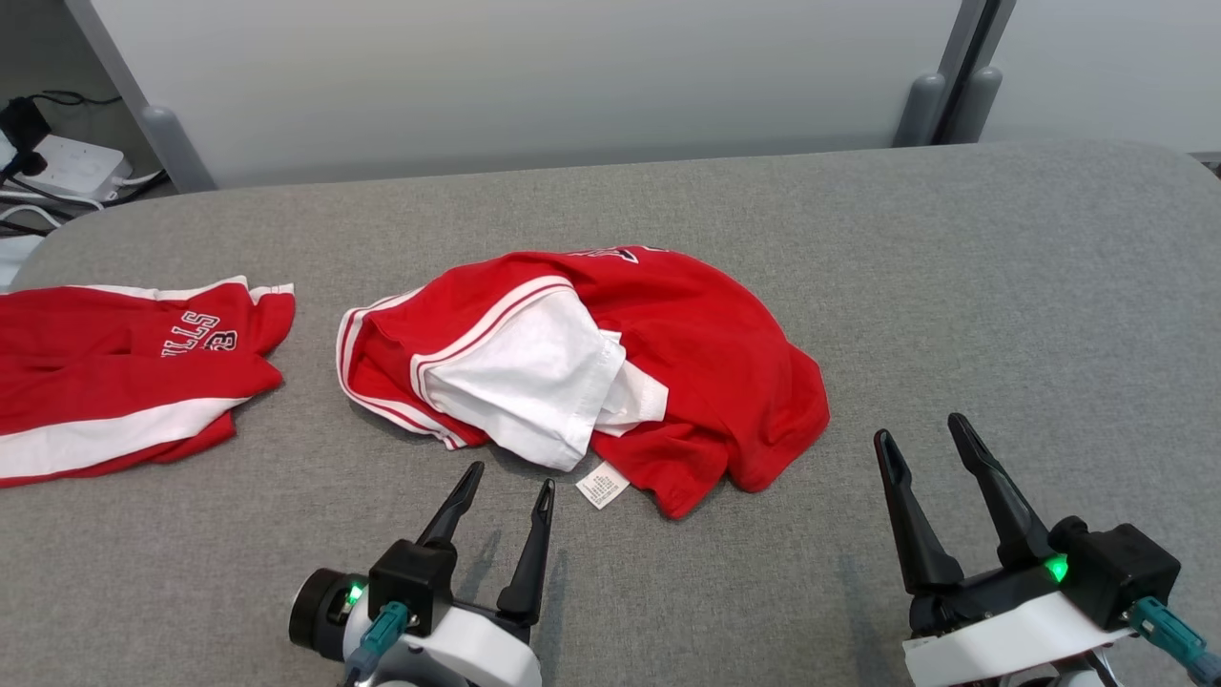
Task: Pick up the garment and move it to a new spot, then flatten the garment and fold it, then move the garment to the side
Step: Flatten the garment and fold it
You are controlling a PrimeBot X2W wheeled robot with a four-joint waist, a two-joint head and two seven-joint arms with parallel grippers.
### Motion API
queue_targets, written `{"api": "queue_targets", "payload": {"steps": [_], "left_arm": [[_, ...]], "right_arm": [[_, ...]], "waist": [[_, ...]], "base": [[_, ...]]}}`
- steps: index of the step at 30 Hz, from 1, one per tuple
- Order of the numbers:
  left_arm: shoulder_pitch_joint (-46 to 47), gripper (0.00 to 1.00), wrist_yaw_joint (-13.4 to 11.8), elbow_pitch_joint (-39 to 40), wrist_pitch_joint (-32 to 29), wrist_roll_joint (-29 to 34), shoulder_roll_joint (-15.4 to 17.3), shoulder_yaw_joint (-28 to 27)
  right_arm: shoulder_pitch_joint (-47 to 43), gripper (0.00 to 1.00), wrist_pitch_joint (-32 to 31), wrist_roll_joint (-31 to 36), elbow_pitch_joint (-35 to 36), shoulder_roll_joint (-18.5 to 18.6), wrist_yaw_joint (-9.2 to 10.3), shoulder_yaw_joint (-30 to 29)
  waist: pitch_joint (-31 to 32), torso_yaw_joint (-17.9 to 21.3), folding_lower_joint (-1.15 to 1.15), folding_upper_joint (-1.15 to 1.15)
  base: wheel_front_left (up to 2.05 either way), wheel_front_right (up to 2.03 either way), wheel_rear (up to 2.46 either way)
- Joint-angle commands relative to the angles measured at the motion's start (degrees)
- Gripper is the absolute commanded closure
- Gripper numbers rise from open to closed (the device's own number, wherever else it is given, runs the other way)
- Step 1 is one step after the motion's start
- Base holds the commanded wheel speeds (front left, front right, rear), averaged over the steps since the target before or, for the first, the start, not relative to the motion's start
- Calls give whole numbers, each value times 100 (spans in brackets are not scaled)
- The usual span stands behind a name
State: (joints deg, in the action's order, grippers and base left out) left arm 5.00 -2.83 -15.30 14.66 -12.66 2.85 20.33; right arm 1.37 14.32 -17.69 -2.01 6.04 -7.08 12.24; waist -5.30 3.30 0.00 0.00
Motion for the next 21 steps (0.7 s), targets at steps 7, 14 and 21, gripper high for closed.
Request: {"api": "queue_targets", "payload": {"steps": [7, 14, 21], "left_arm": [[949, 0, -15, -768, 18, 129, 3, 229], [1558, 0, -75, -1337, 14, -129, 3, 644], [2000, 0, -212, -1802, -87, -349, 3, 942]], "right_arm": [[324, 0, 68, -48, 210, 107, -41, 131], [461, 0, 68, -50, 244, 127, -41, 128], [576, 0, 68, -68, 264, 141, -41, 150]], "waist": [[-316, 86, 0, 0], [-636, 118, 0, 0], [-844, 126, 0, 0]], "base": [[0, 0, 0], [0, 0, 0], [0, 0, 0]]}}
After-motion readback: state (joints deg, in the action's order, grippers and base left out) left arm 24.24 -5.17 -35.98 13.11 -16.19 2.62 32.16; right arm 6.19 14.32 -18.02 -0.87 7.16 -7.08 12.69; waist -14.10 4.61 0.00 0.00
